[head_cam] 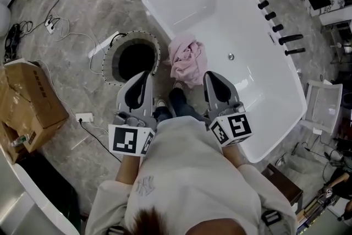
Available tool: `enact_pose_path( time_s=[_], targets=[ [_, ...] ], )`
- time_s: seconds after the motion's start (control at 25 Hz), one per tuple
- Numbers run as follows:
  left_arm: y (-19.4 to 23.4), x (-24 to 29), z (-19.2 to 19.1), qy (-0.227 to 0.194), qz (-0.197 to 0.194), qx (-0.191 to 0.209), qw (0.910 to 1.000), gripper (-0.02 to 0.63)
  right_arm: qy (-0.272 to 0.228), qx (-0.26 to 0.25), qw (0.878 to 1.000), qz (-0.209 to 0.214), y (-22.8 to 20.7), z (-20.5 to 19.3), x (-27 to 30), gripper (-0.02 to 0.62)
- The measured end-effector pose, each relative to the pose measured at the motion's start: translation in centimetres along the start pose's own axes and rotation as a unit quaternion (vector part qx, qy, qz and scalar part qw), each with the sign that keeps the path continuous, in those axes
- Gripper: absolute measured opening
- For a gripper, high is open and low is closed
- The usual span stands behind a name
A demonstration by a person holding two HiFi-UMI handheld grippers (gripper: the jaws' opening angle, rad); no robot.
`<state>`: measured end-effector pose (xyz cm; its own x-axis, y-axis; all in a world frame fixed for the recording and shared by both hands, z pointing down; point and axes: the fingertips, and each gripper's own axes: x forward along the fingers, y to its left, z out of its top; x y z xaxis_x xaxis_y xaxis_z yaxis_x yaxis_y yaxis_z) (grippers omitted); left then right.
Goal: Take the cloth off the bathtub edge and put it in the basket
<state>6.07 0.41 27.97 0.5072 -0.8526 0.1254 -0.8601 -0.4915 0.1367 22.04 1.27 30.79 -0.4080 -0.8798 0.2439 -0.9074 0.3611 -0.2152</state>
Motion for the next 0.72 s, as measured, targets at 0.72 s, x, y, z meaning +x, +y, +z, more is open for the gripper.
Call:
enact_pose_path(
  time_s=[0.72],
  targets=[
    [-2.3,7.4,1.5,-0.02,0.041,0.01,0.9989,0.014,-0.01,0.008,0.999,0.032,-7.9,2.0,3.3,0.0]
  ],
)
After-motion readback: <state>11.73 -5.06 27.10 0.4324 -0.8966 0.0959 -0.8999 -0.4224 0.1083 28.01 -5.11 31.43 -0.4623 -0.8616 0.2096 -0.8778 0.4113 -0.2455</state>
